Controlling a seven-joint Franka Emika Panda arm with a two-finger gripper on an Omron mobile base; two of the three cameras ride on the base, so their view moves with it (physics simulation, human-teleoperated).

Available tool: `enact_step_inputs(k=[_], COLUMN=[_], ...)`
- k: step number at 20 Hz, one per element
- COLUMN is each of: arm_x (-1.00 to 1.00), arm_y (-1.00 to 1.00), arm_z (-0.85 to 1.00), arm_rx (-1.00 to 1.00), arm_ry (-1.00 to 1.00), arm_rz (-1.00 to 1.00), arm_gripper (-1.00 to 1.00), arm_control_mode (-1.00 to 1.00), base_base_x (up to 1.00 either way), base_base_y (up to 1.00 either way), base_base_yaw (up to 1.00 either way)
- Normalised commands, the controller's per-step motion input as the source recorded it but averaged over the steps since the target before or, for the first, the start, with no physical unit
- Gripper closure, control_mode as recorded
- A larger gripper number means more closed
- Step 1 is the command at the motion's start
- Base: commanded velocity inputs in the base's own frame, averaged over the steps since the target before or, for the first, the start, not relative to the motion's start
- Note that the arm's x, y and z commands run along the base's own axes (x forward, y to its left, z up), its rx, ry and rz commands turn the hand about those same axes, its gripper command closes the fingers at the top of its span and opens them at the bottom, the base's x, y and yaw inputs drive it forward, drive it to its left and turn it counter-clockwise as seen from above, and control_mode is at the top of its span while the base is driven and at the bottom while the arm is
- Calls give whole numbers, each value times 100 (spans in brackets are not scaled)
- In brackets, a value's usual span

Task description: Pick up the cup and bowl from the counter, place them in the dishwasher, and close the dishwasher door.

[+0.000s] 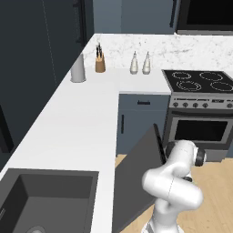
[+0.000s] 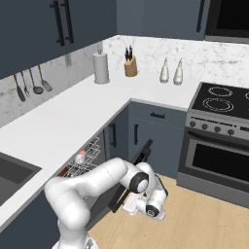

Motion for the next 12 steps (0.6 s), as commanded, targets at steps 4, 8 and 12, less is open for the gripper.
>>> enact_step_inputs(k=[4,8,12], arm_x=[71,56,33], arm_y=[93,100,100], arm_z=[24,50,51], arm_rx=[13,6,1], arm_ry=[0,-3,-4], arm_rz=[4,2,1], arm_gripper=[-100,-100,-100], arm_control_mode=[-100,-100,-100], base_base_x=[0,0,0], base_base_y=[0,0,0], base_base_yaw=[0,0,0])
